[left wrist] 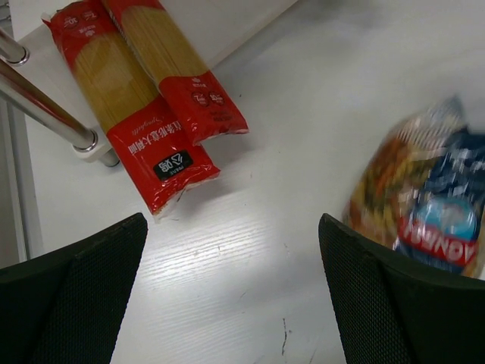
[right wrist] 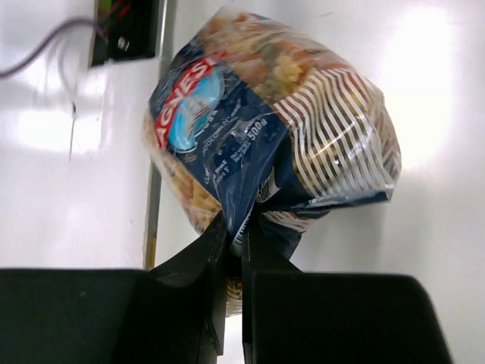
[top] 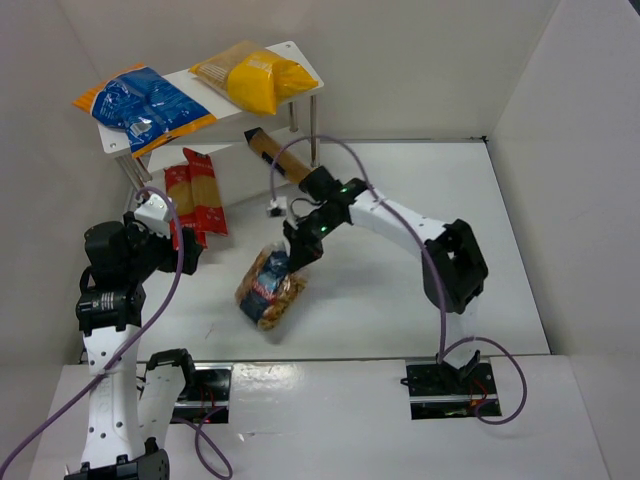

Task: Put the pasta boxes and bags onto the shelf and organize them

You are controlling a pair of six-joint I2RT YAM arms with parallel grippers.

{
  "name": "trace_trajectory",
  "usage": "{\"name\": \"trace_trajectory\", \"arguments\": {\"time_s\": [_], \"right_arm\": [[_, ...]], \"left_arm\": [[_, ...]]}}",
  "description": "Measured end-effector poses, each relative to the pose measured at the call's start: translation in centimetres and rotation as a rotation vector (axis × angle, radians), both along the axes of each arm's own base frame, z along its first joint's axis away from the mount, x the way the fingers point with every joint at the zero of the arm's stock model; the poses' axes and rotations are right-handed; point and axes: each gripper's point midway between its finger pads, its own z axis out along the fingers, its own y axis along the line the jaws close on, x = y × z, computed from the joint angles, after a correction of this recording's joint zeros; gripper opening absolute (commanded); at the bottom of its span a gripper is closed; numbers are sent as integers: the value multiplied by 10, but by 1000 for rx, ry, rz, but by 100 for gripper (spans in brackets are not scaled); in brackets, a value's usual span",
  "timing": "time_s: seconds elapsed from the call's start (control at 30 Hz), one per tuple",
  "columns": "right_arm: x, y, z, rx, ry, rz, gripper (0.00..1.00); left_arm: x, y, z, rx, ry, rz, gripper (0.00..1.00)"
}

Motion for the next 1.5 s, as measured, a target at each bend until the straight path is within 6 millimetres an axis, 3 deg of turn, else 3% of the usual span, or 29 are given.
{"name": "trace_trajectory", "arguments": {"time_s": [0.1, 0.2, 0.3, 0.4, 0.57, 0.7, 0.9, 1.03, 1.3, 1.5], "right_arm": [[25, -24, 29, 63, -10, -93, 0], [33, -38, 51, 96, -29, -142, 0], [24, -36, 65, 124, -21, -129, 0], [10, -29, 70, 146, 18, -94, 0], [-1, -27, 78, 161, 32, -70, 0], [-3, -35, 99, 193, -7, -82, 0], [-7, -53, 135, 256, -70, -105, 0], [-13, -59, 142, 279, -73, -101, 0], [-17, -60, 138, 278, -56, -91, 0], [-22, -58, 140, 294, -47, -70, 0]], "left_arm": [[0, -2, 0, -3, -2, -12, 99], [-1, -6, 1, -10, -4, -32, 99], [-2, -15, 2, -11, -10, -88, 99], [-3, -38, -4, -24, 13, -206, 99], [-6, -83, -26, -62, 131, -457, 99], [-13, -110, -44, -96, 226, -639, 99], [-23, -135, -34, -132, 214, -859, 99], [-27, -146, -25, -180, 216, -993, 99], [-39, -156, -52, -305, 396, -1166, 99], [-56, -165, -50, -300, 407, -1238, 99]]}}
